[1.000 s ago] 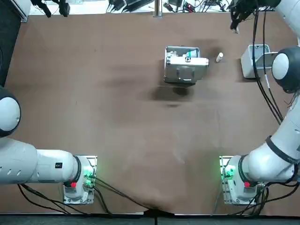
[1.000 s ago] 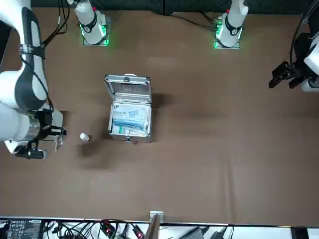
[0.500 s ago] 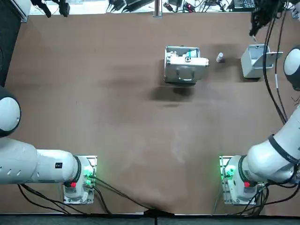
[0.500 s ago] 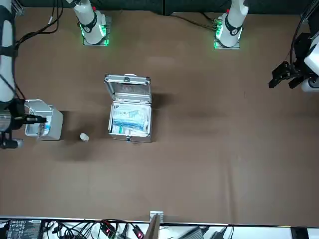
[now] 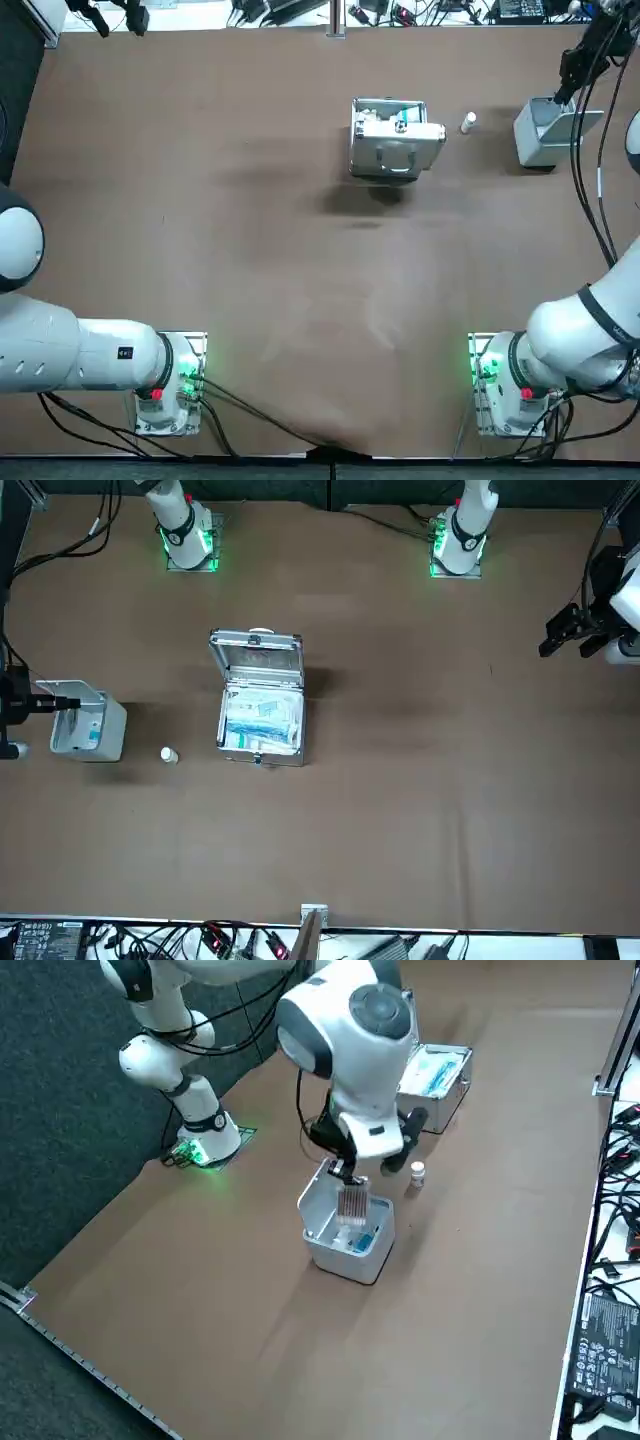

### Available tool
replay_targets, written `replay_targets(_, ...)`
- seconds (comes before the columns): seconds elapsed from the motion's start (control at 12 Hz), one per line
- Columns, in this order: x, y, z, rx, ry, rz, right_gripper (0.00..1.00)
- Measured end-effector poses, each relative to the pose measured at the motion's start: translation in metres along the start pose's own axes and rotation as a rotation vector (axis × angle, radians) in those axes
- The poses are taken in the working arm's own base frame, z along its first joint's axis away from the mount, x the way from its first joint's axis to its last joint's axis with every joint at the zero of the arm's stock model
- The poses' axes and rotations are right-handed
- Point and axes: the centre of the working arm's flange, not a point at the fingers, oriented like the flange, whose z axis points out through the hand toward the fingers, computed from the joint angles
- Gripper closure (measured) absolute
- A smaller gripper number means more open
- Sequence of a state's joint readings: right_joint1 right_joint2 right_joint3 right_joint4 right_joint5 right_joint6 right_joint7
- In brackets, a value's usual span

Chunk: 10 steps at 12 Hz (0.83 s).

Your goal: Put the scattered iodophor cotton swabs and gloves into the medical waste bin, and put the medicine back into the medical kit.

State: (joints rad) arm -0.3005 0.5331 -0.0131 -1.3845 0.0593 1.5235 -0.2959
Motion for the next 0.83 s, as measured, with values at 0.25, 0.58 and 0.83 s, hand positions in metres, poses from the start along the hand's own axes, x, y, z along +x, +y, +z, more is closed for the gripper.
replay_targets(0.25, 0.001, 0.006, 0.013, 0.027, -0.017, 0.001, 0.98)
replay_targets(0.58, 0.004, 0.015, 0.022, 0.036, -0.027, -0.044, 0.6)
replay_targets(0.83, 0.007, 0.005, 0.012, 0.03, -0.005, -0.073, 0.24)
